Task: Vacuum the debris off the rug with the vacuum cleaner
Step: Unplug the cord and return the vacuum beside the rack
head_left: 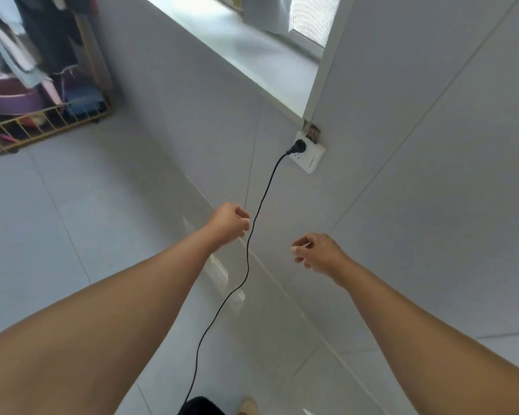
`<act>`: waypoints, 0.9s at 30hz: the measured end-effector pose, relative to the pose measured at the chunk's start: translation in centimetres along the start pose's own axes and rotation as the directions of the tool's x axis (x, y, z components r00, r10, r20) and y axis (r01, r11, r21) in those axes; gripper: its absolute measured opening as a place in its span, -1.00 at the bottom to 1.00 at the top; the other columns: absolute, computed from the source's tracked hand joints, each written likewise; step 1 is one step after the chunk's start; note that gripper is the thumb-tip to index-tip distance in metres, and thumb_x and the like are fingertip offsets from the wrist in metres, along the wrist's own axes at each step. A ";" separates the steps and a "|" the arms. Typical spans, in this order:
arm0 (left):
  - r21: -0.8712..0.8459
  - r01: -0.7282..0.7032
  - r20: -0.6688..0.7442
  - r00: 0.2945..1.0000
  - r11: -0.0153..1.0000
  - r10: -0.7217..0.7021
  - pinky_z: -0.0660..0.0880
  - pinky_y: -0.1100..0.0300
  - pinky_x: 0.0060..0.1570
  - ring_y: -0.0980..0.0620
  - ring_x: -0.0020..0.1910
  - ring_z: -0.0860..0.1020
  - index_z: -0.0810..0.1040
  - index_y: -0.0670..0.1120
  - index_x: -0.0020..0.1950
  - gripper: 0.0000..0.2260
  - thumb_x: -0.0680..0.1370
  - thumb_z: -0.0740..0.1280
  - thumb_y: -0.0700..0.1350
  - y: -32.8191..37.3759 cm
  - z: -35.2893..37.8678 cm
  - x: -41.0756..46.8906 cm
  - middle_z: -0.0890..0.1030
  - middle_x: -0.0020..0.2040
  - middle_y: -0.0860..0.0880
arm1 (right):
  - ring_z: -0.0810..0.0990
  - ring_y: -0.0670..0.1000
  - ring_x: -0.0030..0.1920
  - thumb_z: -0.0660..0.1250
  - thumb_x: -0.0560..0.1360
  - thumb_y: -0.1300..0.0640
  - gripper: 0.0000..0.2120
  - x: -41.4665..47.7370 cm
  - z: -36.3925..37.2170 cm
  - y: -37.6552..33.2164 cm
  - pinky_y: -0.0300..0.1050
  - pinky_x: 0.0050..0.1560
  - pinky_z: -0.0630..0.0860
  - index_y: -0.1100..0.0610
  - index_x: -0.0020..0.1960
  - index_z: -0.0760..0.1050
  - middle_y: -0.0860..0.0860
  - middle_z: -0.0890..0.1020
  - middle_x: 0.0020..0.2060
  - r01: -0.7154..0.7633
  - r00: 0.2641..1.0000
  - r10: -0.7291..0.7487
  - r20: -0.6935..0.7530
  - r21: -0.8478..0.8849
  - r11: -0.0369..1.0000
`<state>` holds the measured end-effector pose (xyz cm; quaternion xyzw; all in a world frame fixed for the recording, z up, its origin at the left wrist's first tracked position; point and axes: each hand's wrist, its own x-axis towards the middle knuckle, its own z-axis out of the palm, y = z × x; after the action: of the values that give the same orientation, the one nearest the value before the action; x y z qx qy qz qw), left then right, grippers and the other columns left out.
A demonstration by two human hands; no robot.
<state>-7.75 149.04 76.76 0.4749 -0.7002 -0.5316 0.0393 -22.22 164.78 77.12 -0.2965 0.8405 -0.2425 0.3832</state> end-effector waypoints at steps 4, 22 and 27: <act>0.021 -0.007 -0.002 1.000 1.000 0.007 0.43 0.32 -0.30 -0.04 -0.16 0.60 0.57 -0.23 0.16 -0.79 0.53 0.30 -0.28 2.4 -1.2 2.6 0.65 0.03 -0.19 | 0.48 -0.15 -0.36 0.31 0.57 0.20 -0.79 2.3 -1.6 -2.5 -0.48 -0.56 0.34 0.28 0.15 0.54 0.11 0.60 -0.12 -0.005 1.000 0.004 0.012 0.087 0.996; 0.047 -0.126 0.028 0.992 0.991 0.124 0.51 0.07 0.01 -0.12 -0.10 0.57 0.58 -0.07 -0.09 -0.85 0.60 0.28 -0.05 11.4 -0.7 16.0 0.63 -0.10 -0.17 | 0.62 -0.01 -0.06 0.42 0.48 -0.04 -0.76 14.1 -6.6 -8.3 -0.11 -0.10 0.48 0.14 -0.01 0.59 0.03 0.67 -0.05 -0.208 0.941 0.336 -0.039 0.717 0.665; 0.082 -0.120 0.053 0.992 0.989 0.116 0.36 0.15 -0.16 -0.04 -0.21 0.44 0.56 -0.07 -0.12 -0.81 0.61 0.25 -0.03 12.6 0.5 18.1 0.50 -0.20 -0.10 | 0.65 -0.01 -0.26 0.44 0.45 -0.04 -0.74 17.2 -7.1 -7.8 -0.09 -0.14 0.58 0.14 -0.27 0.62 0.02 0.69 -0.29 -0.106 0.857 0.374 -0.356 0.588 0.802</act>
<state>-25.76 136.39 78.20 0.4211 -0.7498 -0.5092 0.0335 -34.56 148.78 77.62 0.0034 0.8320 -0.4834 0.2723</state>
